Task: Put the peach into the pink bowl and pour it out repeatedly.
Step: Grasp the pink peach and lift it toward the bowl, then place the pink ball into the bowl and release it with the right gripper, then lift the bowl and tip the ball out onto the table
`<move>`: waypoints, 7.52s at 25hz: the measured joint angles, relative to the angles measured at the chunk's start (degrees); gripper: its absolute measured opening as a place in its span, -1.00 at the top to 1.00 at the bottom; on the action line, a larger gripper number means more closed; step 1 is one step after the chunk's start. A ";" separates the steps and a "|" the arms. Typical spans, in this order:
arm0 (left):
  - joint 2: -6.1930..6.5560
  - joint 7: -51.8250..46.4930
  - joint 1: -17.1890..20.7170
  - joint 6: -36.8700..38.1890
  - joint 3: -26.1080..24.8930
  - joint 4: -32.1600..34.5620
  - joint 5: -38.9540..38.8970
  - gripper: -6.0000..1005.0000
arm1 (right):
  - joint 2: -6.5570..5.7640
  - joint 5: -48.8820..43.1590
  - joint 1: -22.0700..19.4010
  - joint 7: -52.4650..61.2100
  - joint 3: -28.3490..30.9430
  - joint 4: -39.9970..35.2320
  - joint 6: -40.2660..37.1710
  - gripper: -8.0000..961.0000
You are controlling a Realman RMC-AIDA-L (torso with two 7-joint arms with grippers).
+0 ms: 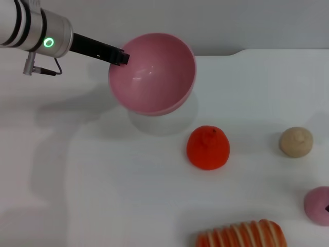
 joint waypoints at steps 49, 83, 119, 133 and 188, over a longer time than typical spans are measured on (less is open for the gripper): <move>0.00 1.31 2.02 1.90 1.35 -0.43 -2.14 0.89 | 2.19 19.24 2.17 -1.24 10.77 -24.58 2.78 0.93; -0.09 0.53 -0.66 0.59 5.19 -2.46 -2.24 0.89 | 4.16 41.13 2.21 -7.71 -3.18 -15.93 27.55 0.12; -0.97 91.79 22.55 -36.46 45.09 -0.80 -97.41 0.89 | 4.09 103.53 -29.99 -75.26 31.80 34.30 18.53 0.12; -0.97 126.88 23.84 -14.35 56.43 -14.44 -128.78 0.90 | 3.89 103.15 -29.59 -76.60 31.77 36.20 19.58 0.12; -1.14 141.67 25.21 -2.26 63.73 -16.65 -141.04 0.89 | 3.87 103.05 -27.98 -76.67 31.25 37.11 22.52 0.12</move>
